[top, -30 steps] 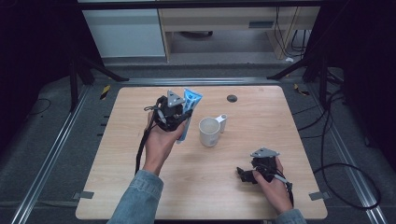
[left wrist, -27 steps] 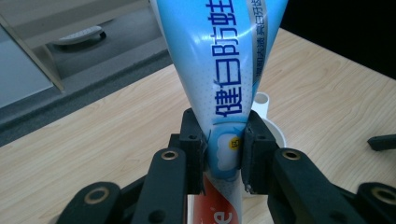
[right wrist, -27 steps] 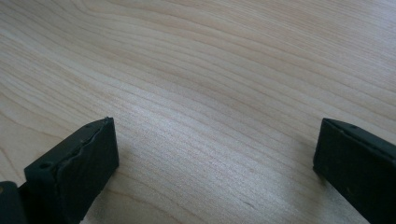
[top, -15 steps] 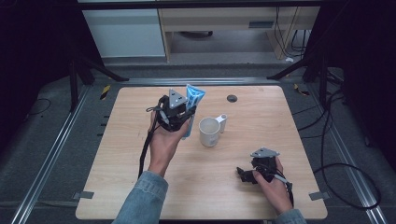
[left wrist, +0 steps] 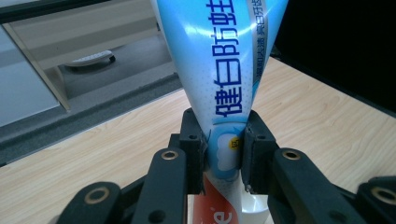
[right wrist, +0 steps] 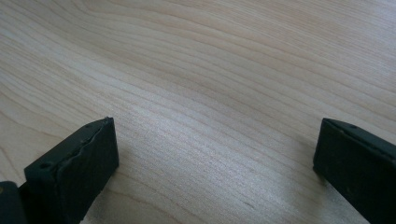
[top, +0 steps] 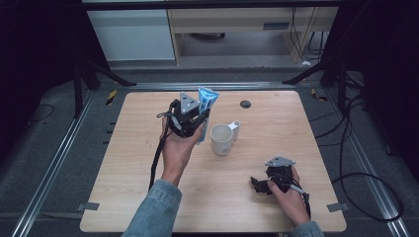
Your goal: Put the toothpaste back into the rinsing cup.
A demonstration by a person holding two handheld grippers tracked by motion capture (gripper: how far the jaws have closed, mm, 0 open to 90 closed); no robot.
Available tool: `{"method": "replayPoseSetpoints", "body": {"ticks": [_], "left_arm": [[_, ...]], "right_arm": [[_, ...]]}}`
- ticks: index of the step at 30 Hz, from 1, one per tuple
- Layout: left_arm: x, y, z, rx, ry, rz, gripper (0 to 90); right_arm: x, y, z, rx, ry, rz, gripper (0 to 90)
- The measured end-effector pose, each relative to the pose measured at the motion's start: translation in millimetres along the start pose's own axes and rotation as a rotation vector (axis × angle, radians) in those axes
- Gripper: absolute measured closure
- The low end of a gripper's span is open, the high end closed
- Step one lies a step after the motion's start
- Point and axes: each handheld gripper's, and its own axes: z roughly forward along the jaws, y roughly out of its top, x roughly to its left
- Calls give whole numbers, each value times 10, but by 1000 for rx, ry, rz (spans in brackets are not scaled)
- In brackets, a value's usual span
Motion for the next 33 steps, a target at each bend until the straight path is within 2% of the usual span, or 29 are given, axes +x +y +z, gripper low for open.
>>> {"method": "replayPoseSetpoints", "body": {"ticks": [8,12,13,17,24,27,33], "left_arm": [[-56,41,-5,-61,18,9,732],[-79,50,-29,-80,19,-9,732],[-86,54,-38,-86,20,-6,731],[-135,69,-58,-115,25,6,731],[-188,74,-38,-108,11,13,731],[-203,73,-21,-98,16,12,732],[-218,74,-33,-147,14,-5,731]], "right_arm": [[7,2,-2,0,2,14,3],[1,0,-1,2,0,1,3],[7,2,-2,0,2,13,3],[1,0,-1,2,0,2,3],[7,2,-2,0,2,14,3],[1,0,-1,2,0,1,3],[6,2,-1,-2,2,10,3]]}}
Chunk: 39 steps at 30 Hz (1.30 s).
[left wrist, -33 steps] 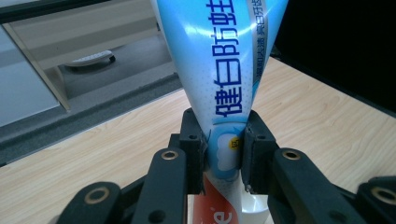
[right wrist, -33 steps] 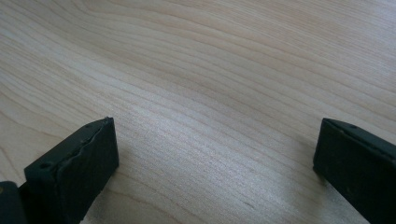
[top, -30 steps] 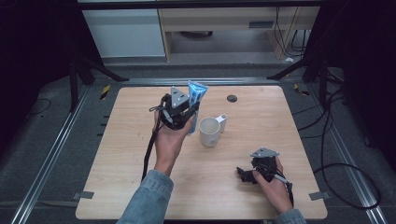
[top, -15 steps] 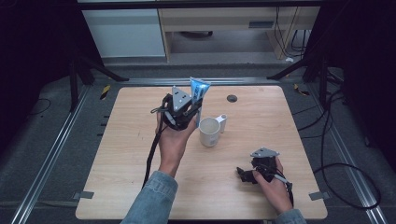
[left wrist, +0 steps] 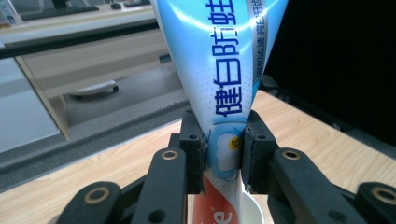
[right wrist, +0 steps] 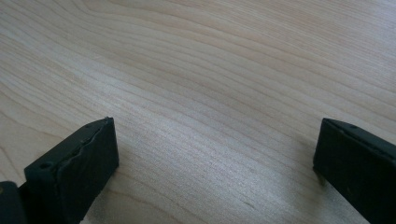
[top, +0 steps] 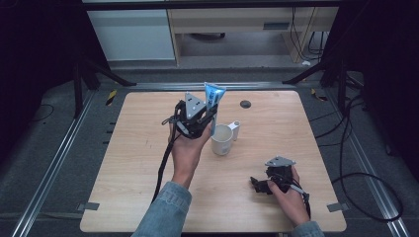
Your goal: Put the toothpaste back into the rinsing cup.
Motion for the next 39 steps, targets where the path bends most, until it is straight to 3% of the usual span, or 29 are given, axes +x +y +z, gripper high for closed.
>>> {"method": "replayPoseSetpoints", "body": {"ticks": [9,16,26,30,32,39], "left_arm": [[-56,47,-10,-61,3,9,731],[-73,66,16,-75,1,12,731],[-87,58,51,-115,-8,-4,731],[-100,40,61,-129,-13,-11,732],[-107,30,70,-131,-12,-1,732],[-110,-44,139,-139,-26,-30,732]], "right_arm": [[0,0,0,-1,0,-1,3],[-6,-1,-1,5,0,-10,3],[-6,-1,-1,5,0,-11,3],[10,6,-14,9,15,21,3],[9,3,-15,10,12,15,3],[4,1,-14,11,12,7,3]]}}
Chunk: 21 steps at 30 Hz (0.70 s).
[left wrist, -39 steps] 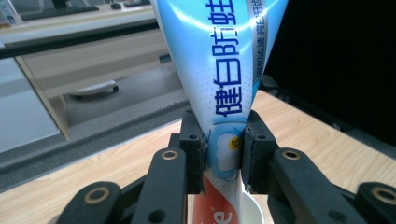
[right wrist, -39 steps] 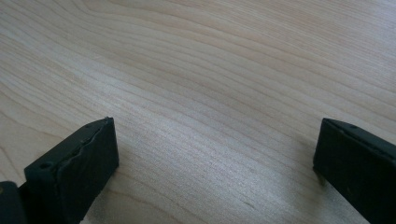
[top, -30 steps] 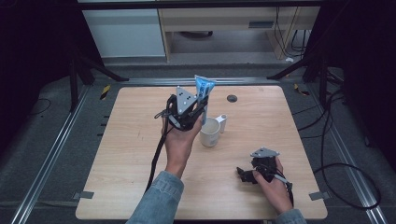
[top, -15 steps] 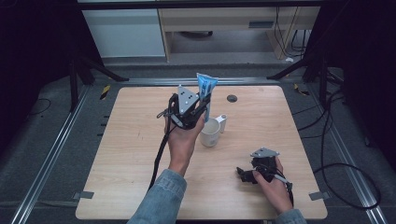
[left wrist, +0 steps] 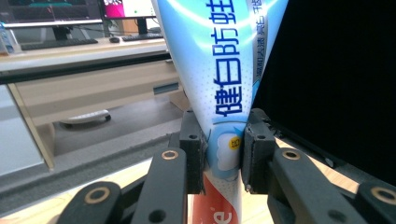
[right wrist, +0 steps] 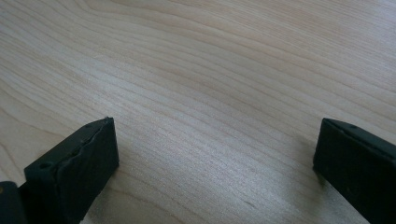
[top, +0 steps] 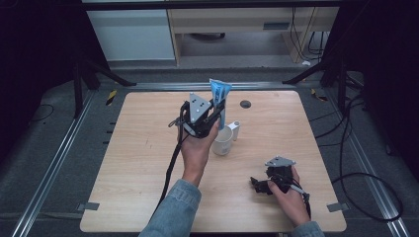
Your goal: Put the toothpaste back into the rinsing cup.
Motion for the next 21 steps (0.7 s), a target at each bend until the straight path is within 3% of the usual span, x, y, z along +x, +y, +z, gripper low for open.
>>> {"method": "replayPoseSetpoints", "body": {"ticks": [2,7,10,15,21], "left_arm": [[-4,-14,26,-6,4,20,732],[-32,-95,94,-3,-12,14,733],[-23,-151,136,-8,-7,37,732],[14,-264,193,-1,-18,-11,733],[2,-414,268,13,-28,-11,733]], "right_arm": [[7,3,-1,-1,1,14,3],[0,0,0,-1,-1,0,3],[3,1,0,-2,-1,6,3],[6,3,-2,-2,1,11,3],[5,2,-1,-3,0,10,3]]}}
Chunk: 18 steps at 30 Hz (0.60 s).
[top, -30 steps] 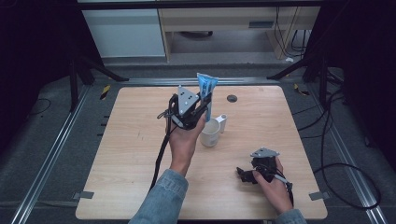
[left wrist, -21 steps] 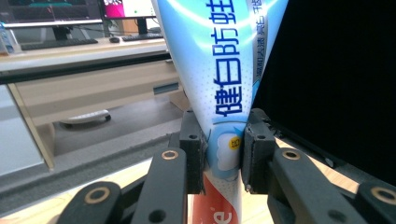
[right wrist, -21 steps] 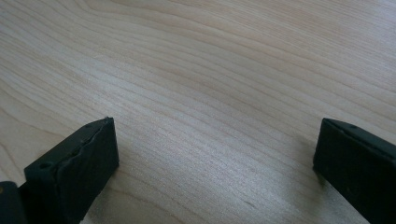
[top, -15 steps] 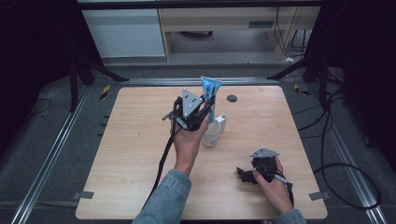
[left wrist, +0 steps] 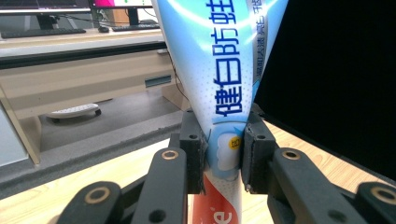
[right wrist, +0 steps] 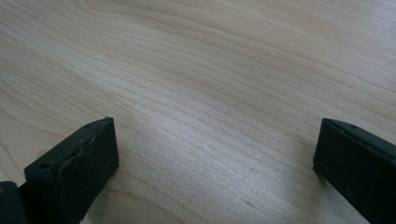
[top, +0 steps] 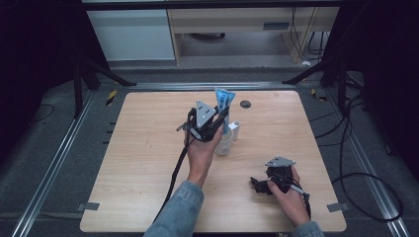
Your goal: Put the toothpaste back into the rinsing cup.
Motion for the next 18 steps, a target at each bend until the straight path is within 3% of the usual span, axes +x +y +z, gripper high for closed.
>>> {"method": "replayPoseSetpoints", "body": {"ticks": [4,5,18], "left_arm": [[2,-65,25,4,5,5,733],[5,-80,30,6,4,3,733],[54,-312,94,39,10,-14,733]], "right_arm": [[0,0,-1,0,1,1,3],[-14,-7,12,-8,-12,-27,3],[-15,-7,12,-8,-11,-27,3]]}}
